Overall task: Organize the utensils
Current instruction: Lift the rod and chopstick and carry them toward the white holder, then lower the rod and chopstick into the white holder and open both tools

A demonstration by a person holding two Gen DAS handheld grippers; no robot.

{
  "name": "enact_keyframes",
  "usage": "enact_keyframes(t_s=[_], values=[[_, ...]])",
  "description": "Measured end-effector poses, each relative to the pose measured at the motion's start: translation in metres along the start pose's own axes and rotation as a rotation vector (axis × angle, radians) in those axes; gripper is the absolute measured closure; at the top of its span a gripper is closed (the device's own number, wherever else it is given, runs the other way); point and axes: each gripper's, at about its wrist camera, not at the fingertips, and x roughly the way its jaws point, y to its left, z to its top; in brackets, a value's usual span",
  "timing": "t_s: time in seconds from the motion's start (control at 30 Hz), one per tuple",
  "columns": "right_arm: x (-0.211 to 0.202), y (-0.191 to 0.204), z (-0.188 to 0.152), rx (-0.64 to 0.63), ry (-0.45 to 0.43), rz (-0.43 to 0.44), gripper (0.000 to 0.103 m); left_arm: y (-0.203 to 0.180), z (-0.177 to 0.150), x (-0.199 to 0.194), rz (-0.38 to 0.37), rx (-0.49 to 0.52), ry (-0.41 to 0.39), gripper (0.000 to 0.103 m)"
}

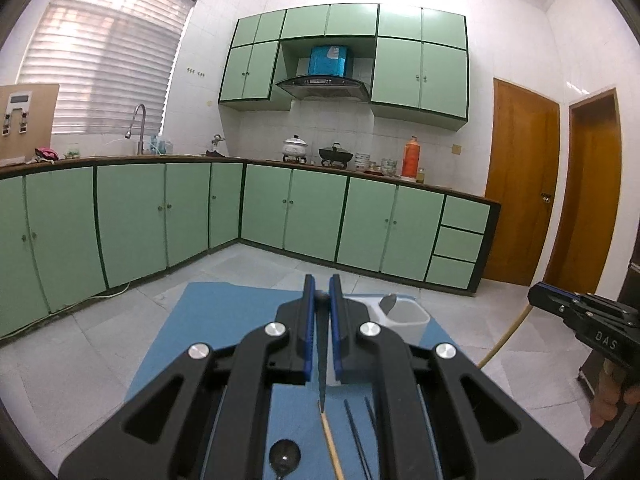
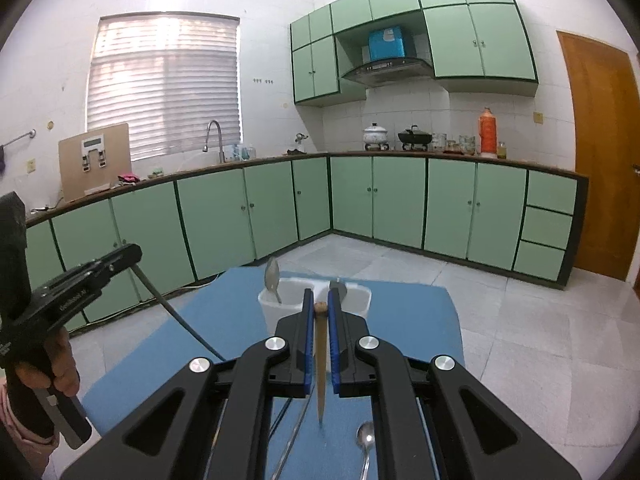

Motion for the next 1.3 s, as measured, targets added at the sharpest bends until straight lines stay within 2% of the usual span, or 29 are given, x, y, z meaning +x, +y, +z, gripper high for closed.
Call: enact_keyframes(t_s=[0.17,0.37,0.5,0.63,0.8,0.97,1.17,1.3], values=[[0.0,-0.004,0.027,0.002,-0.029,0.024,0.096,-0.004,0.018,0.002,-0.026,-0.001,-0.022,0.097],[0.002,-0.005,0.068,-0.021,-0.081,0.021,0.096,-0.018,0.059,0.004,-0.073,0.0,-0.085,0.097],[0.009,-0.009,0.101,-0.011,-0.118,0.033,0.096,-0.035,0.084,0.014,-0.075,0.027,-0.143,0.097],[0.026,-0.007,0.123,-0.033,-0.144,0.005,0.096,-0.051,0.096,0.038,-0.042,0.064,-0.188,0.097],[0.067,-0.011,0.125,-0.026,-0.094,-0.01,0.096,-0.058,0.088,0.094,-0.038,0.06,-0.111,0.097],[0.105,-0.021,0.1,0.007,-0.018,-0.016,0.096,-0.056,0.062,0.141,-0.026,0.064,-0.015,0.097],[0.139,-0.039,0.069,0.079,0.068,-0.003,0.096,-0.04,0.042,0.171,-0.01,0.046,0.058,0.097],[0.155,-0.046,0.055,0.099,0.094,-0.012,0.096,-0.034,0.033,0.181,-0.006,0.042,0.095,0.097]])
